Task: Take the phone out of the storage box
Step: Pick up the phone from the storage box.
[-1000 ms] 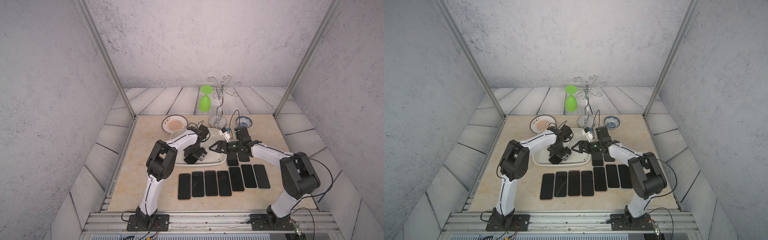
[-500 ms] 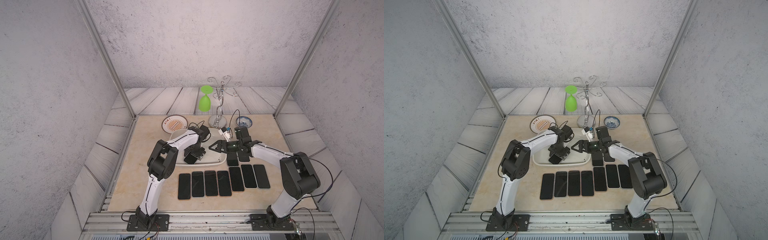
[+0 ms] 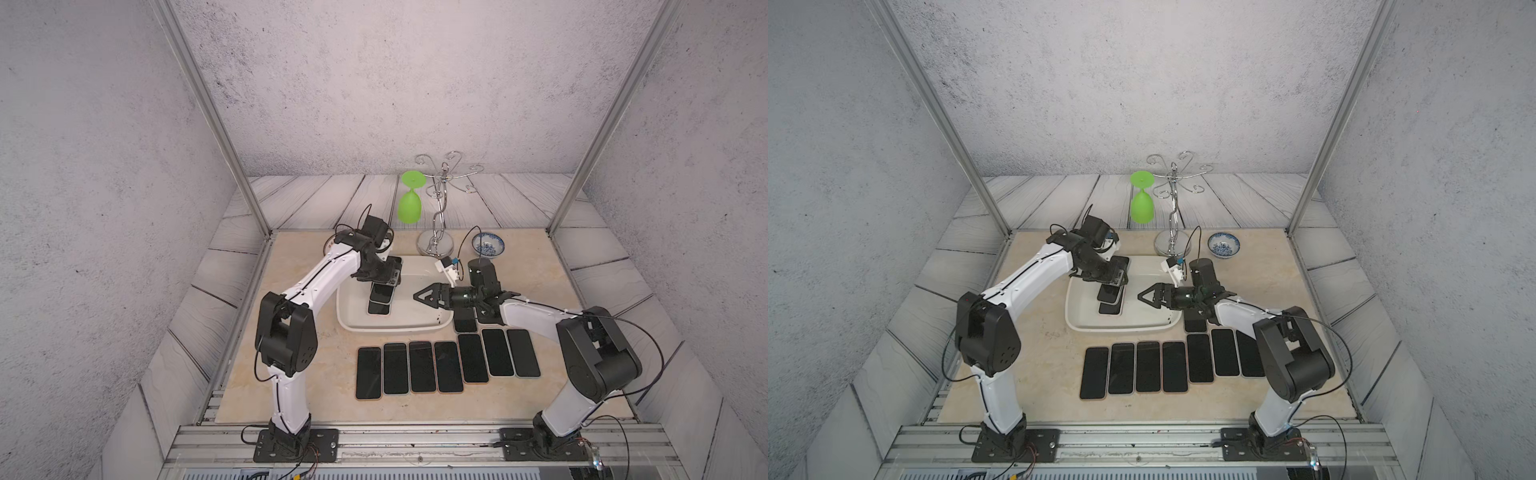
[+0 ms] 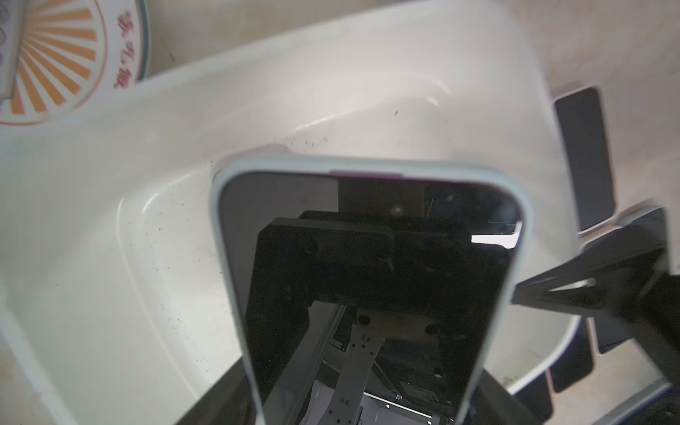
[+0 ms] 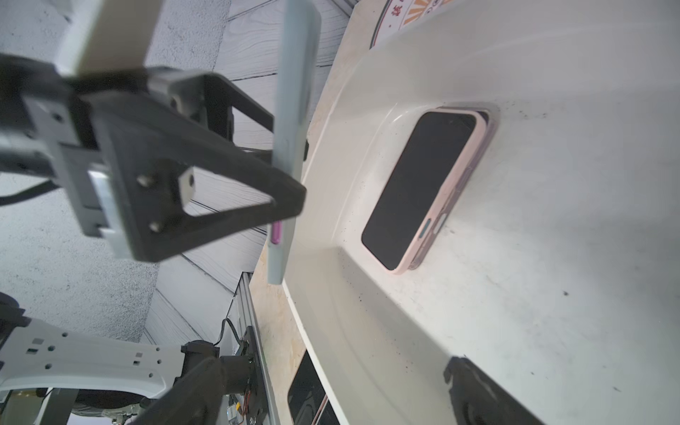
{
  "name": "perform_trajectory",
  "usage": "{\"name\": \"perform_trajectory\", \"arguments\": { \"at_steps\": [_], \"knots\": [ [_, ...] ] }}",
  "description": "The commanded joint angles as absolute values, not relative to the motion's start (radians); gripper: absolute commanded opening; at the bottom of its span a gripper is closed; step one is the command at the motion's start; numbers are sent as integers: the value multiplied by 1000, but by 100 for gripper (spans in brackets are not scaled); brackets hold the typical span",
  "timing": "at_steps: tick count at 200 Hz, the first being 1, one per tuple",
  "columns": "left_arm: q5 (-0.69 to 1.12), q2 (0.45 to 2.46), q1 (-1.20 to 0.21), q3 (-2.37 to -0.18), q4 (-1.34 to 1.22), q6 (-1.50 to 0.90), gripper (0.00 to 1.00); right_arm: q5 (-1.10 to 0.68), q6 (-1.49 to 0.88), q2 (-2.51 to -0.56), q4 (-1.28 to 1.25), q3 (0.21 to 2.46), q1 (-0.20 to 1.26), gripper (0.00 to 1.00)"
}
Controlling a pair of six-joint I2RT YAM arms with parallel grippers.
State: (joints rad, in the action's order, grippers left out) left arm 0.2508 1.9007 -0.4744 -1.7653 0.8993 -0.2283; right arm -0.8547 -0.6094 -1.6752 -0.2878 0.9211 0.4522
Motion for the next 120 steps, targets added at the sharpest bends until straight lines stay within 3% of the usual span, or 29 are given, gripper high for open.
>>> {"name": "perform_trajectory", "arguments": {
  "at_steps": [1,120],
  "knots": [
    [344,1895,-481,-1779,882,-281,36,-797,-558,-1645,-311,950,486,97],
    [414,1815,-482,-1692,853,-355,35,-734,-577,-1844,-378,1118,569,89]
  ]
}}
